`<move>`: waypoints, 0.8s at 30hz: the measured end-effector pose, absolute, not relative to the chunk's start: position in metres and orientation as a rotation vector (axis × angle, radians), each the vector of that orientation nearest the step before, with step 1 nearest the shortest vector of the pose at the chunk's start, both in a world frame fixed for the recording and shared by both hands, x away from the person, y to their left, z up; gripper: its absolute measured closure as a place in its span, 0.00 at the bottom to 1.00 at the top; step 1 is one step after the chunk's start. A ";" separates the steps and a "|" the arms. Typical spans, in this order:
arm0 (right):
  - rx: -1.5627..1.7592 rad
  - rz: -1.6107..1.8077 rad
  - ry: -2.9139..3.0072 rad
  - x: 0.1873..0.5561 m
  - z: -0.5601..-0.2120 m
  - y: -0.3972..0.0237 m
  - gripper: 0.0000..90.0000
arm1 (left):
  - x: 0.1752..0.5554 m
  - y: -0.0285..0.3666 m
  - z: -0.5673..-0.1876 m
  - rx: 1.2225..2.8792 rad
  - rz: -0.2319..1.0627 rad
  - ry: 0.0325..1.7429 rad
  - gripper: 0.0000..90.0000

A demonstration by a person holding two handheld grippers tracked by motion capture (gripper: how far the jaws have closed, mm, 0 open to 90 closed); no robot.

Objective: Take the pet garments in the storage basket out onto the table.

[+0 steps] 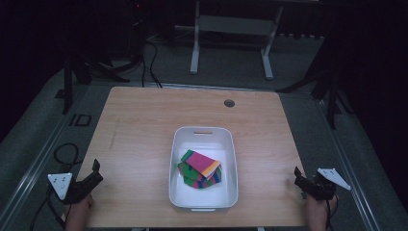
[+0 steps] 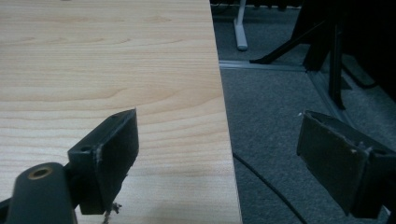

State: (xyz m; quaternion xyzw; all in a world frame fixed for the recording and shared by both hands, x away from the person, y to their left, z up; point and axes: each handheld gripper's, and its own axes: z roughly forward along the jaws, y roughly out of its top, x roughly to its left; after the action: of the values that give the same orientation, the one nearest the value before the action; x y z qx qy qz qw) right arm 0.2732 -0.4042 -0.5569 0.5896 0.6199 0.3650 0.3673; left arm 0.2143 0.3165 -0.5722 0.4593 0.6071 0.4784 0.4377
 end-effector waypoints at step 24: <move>1.418 1.020 2.117 0.291 -0.558 -0.416 0.16 | 0.214 0.317 -0.572 1.141 1.186 1.517 0.02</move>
State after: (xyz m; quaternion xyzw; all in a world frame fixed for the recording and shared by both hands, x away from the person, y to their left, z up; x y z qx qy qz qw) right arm 0.2909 -0.4165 -0.5581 0.5065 0.7562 0.3645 0.1970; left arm 0.2142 0.3168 -0.5721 0.4586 0.6097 0.4769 0.4366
